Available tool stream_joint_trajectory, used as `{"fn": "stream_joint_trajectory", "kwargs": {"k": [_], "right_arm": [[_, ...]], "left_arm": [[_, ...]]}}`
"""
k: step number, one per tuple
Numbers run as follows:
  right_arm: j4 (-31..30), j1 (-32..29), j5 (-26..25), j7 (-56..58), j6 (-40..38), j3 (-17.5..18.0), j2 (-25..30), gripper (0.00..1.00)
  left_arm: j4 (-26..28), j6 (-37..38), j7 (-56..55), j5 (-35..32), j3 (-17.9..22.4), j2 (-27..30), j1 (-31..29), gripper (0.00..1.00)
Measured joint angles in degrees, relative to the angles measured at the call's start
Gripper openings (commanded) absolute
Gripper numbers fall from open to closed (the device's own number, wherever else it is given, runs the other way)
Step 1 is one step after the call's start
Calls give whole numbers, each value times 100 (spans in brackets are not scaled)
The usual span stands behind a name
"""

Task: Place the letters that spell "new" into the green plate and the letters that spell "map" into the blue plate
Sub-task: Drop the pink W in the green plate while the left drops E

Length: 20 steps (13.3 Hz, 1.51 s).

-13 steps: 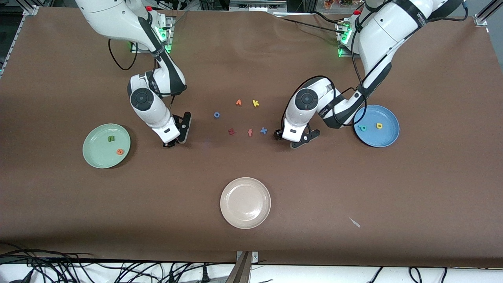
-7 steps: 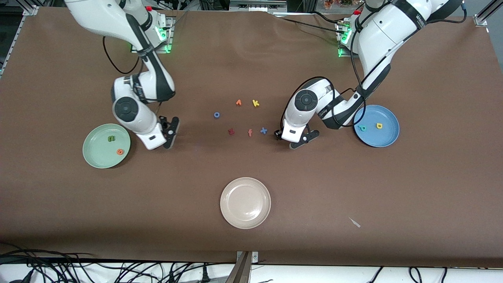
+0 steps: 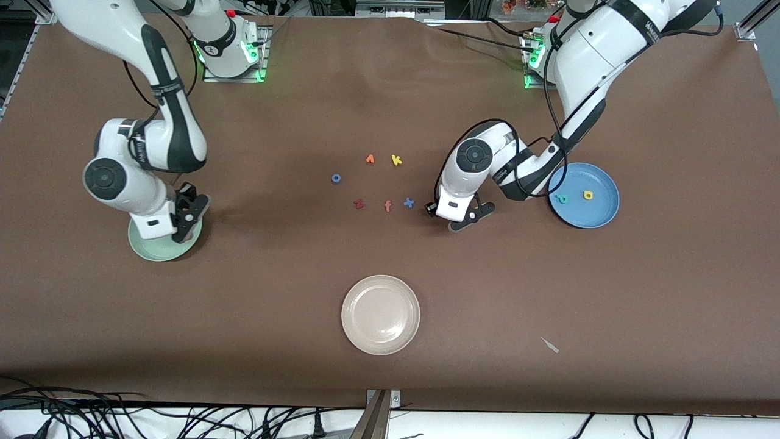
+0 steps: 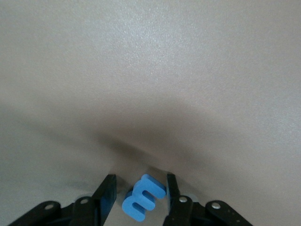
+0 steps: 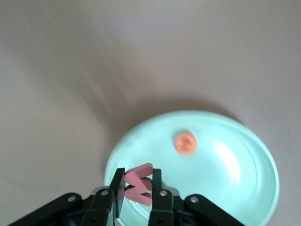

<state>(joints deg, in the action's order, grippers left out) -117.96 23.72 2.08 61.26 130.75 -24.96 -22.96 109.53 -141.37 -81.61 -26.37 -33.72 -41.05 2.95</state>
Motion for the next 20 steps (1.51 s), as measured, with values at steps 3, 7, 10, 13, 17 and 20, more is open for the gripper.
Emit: {"fn": "stream_joint_trajectory", "kwargs": {"k": [3, 7, 10, 13, 17, 20], "right_arm": [[-8, -468, 0, 52, 240, -68, -144, 100], [29, -472, 82, -190, 271, -52, -139, 100], [200, -360, 104, -1150, -151, -20, -91, 100], [711, -8, 106, -2465, -1141, 3, -5, 100], [957, 493, 108, -3927, -1584, 17, 52, 100], [1013, 740, 109, -4980, -1941, 19, 221, 100]], "left_arm": [[-26, -3, 0, 0, -4, 3, 4, 21], [-43, 2, 0, 0, 1, 1, 10, 20], [-60, 18, 0, 0, 8, 2, 0, 19], [-282, 466, 78, 0, 30, 109, -79, 16], [-726, 1604, 594, 0, -42, 481, -497, 16], [-768, 2516, 1731, 1, -648, 564, -1690, 17]]}}
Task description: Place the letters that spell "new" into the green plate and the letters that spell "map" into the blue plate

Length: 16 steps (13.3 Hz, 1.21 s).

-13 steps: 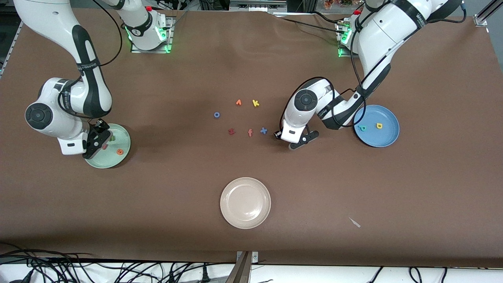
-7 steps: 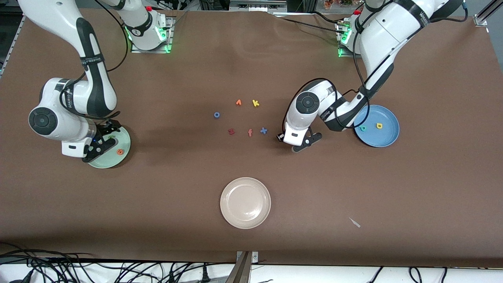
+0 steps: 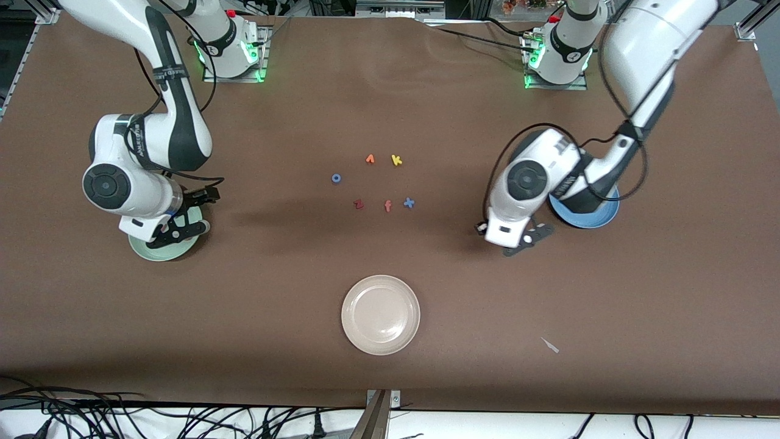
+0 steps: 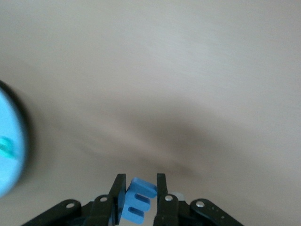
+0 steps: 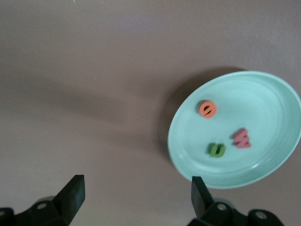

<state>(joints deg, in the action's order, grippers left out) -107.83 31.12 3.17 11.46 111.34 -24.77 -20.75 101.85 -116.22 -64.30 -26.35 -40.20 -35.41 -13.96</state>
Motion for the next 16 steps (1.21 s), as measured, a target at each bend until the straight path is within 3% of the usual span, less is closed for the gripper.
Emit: {"fn": "stream_joint_trajectory", "kwargs": {"k": [2, 4, 9, 11, 13, 14, 16], "right_arm": [[101, 183, 0, -757, -343, 1, 220, 100], [317, 330, 0, -1320, -784, 2, 382, 100], [1224, 425, 0, -1711, -1930, 4, 444, 100], [1391, 327, -9, -1711, -2016, 143, 551, 100], [1426, -278, -111, -1712, -2023, 824, 791, 100], [1427, -665, -226, -1712, -2019, 1218, 938, 100], [1423, -1302, -465, -1708, -2013, 1765, 1304, 100]], "left_arm": [[26, 741, 973, 2, -544, -3, -1016, 19], [175, 1220, 1821, 4, -839, -3, -1779, 20], [996, 1272, 3315, 3, -876, -89, -2892, 22], [1284, 1191, 3429, 3, -871, -182, -3067, 34], [1439, 934, 3430, 2, -865, -290, -3110, 70], [1458, 877, 3430, 2, -865, -330, -3110, 100], [1449, 846, 3430, 2, -865, -342, -3118, 100]]}}
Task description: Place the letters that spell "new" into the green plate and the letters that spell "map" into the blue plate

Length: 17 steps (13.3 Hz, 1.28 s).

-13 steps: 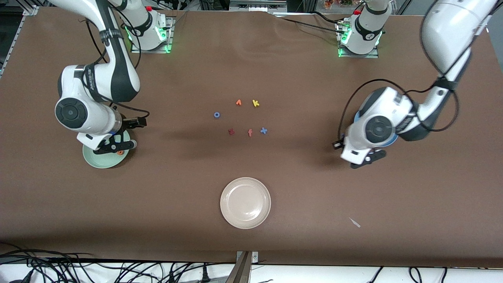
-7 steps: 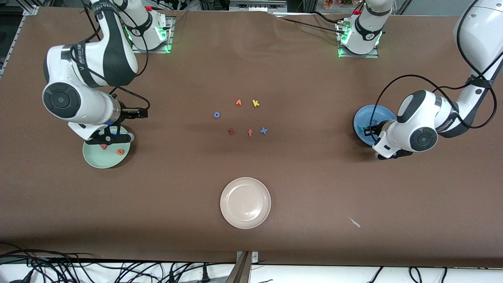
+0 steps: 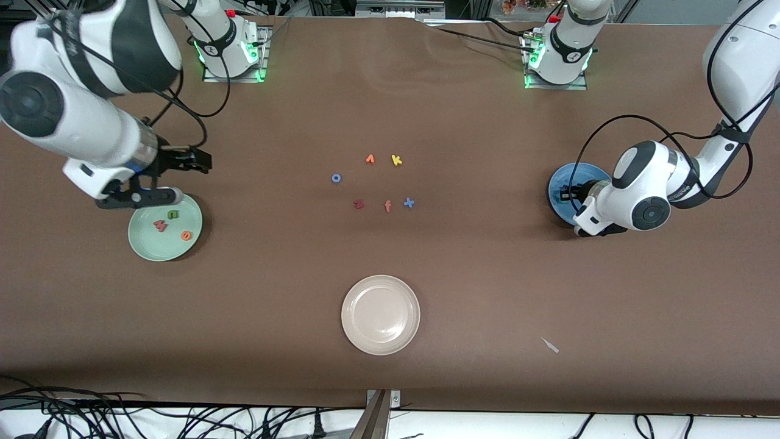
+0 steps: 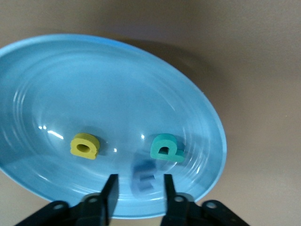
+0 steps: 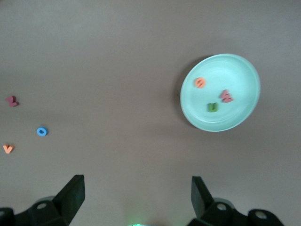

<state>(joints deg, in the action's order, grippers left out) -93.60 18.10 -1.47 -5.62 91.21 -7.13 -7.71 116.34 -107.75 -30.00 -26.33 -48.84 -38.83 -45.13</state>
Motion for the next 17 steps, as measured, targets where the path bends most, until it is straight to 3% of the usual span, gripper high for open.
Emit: {"fn": "stream_joint_trajectory", "kwargs": {"k": [4, 8, 17], "right_arm": [[-6, -710, -70, 57, -53, 174, 705, 100], [-10, -942, -50, 201, -241, 178, 841, 100], [-35, -1054, -50, 216, -254, 79, 792, 100]], "left_arm": [[-468, 228, -1, 0, -324, 93, -144, 100], [-1743, 1352, -5, 0, -795, 289, -95, 100], [-3483, 2347, -6, 0, -598, 309, 627, 99]]}}
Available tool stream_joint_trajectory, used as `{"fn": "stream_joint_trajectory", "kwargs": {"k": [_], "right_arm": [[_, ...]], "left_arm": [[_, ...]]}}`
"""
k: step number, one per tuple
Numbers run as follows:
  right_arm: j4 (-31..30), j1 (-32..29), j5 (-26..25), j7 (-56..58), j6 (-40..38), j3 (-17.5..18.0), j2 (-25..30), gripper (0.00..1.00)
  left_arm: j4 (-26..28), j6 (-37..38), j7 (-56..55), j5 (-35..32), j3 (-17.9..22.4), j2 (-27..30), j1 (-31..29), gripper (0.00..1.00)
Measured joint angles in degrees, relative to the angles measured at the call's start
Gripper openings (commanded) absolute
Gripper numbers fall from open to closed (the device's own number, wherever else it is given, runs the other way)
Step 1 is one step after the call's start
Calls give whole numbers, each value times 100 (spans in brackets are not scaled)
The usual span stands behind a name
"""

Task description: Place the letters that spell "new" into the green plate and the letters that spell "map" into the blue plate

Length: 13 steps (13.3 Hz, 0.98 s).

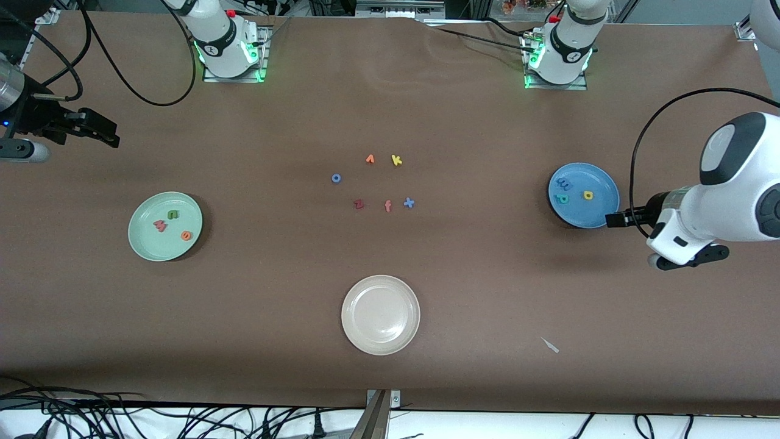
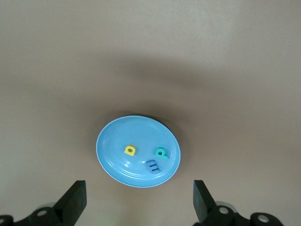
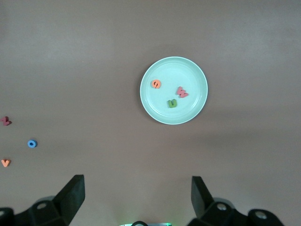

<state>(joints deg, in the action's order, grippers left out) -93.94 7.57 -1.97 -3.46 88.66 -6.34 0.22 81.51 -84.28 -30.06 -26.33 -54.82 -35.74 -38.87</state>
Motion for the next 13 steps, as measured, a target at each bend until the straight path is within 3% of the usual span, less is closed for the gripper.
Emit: {"fn": "stream_joint_trajectory", "kwargs": {"k": [3, 6, 8, 9, 12, 13], "right_arm": [[-1, 0, 1, 0, 4, 0, -65, 100], [-1, 0, 36, 0, 15, 0, -96, 100], [-1, 1, 63, 0, 24, 0, -127, 100], [-1, 0, 65, 0, 26, 0, -134, 100], [-1, 1, 69, 0, 27, 0, -138, 100], [-1, 1, 70, 0, 27, 0, -139, 100]], "left_arm": [[-295, 273, 250, 0, 648, -10, 594, 99], [-801, 638, 1237, 36, 1658, -8, 1554, 99], [-1116, 727, 1699, 445, 2331, 19, 2054, 99], [-1232, 744, 1867, 859, 2791, 73, 2278, 99], [-1374, 494, 2770, 2244, 4718, 455, 3210, 97], [-1363, 301, 2975, 2525, 5131, 587, 3406, 93]]}}
